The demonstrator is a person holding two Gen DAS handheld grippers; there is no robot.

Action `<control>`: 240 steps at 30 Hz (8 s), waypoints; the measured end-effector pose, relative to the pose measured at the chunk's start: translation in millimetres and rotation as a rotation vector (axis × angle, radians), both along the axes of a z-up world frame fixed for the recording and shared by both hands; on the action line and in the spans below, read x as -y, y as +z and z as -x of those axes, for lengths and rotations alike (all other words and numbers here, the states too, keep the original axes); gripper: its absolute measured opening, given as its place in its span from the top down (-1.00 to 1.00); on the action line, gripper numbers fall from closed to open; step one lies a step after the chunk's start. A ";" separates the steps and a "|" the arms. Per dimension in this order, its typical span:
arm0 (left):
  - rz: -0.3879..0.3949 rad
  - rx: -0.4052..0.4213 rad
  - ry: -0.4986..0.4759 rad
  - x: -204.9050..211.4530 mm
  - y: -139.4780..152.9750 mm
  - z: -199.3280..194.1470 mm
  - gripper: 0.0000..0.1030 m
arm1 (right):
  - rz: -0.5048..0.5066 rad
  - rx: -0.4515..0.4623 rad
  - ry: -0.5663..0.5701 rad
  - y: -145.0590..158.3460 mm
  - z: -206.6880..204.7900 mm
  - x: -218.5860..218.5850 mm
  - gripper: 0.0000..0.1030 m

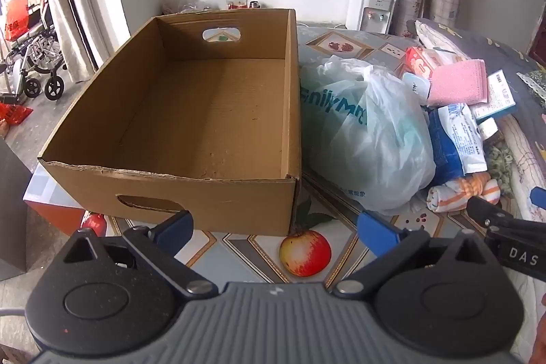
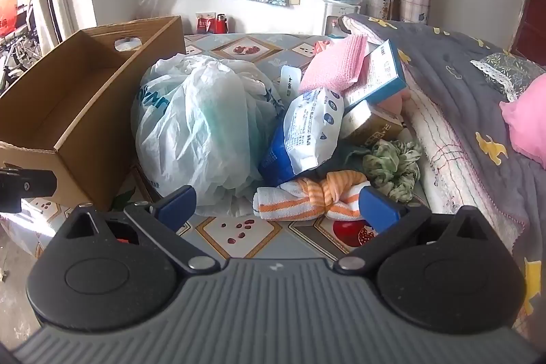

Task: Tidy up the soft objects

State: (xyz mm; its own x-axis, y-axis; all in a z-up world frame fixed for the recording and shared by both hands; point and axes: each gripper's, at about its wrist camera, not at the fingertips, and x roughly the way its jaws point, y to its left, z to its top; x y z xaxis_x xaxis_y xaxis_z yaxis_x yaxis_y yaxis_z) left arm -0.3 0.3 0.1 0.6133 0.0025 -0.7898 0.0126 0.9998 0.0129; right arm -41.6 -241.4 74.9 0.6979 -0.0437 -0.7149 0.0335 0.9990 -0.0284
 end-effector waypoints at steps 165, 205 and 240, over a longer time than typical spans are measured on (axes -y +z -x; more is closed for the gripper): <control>0.187 0.094 -0.534 193.0 -21.7 -107.3 0.50 | -0.794 -0.005 0.098 -22.8 -123.7 152.6 0.43; 0.254 0.104 -0.443 94.1 -49.1 -42.9 0.08 | -0.867 -0.189 0.186 -52.0 -82.8 91.6 0.50; 0.314 -0.117 -0.504 105.3 -78.5 -56.6 -0.08 | -0.972 -0.188 -0.069 -120.6 -57.7 150.6 0.01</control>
State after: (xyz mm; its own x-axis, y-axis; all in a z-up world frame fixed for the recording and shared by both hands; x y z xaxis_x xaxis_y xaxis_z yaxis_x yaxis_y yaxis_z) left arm 56.3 -105.0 -78.4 0.3873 -0.5102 -0.7679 0.4691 0.8261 -0.3123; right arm 16.1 -392.0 -45.7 0.5874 0.5840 -0.5602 0.1714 0.5868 0.7914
